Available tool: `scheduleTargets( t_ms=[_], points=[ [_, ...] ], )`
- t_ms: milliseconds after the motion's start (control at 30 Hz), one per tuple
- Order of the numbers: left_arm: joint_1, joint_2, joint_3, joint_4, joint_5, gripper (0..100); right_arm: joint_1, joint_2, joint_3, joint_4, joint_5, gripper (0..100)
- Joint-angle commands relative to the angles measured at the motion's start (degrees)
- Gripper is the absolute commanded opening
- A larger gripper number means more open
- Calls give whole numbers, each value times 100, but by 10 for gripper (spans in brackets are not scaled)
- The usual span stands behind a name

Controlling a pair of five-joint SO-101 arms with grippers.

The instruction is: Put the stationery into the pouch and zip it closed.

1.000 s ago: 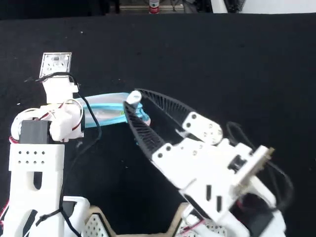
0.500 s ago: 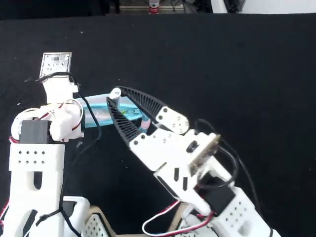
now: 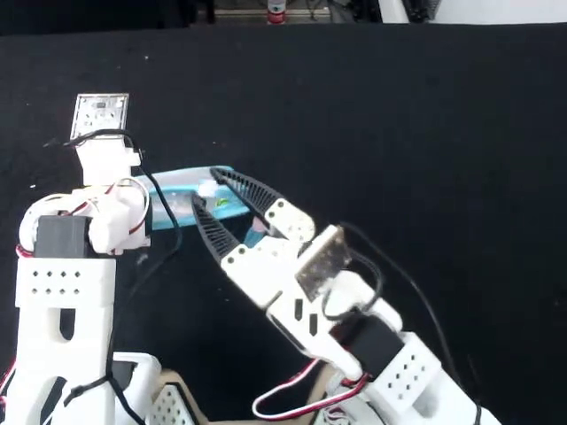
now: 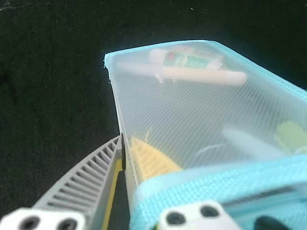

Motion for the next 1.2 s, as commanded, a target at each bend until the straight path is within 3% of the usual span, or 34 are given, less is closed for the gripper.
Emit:
scheduleTargets(
  t_ms=[0, 233, 367, 500, 700, 833, 1000, 1167],
  points=[
    [119, 88, 207, -35, 70, 30, -53, -75, -769, 835, -255, 148],
    [119, 88, 207, -35, 70, 30, 0, -110, -1798, 1802, -229, 145],
    [119, 79, 215, -35, 70, 30, 642, -127, -2176, 2382, -229, 145],
    [119, 70, 224, -35, 70, 30, 1345, -127, -1947, 3086, -229, 148],
    [119, 62, 207, -35, 53, 30, 1354, -127, -1499, 4018, -220, 149],
    [119, 44, 189, -35, 62, 30, 1266, -127, -963, 3895, -132, 149],
    [119, 44, 189, -35, 53, 30, 923, -127, 31, 3033, 334, 149],
    [119, 44, 189, -35, 53, 30, 1591, -127, 637, 1846, 475, 149]
  ],
)
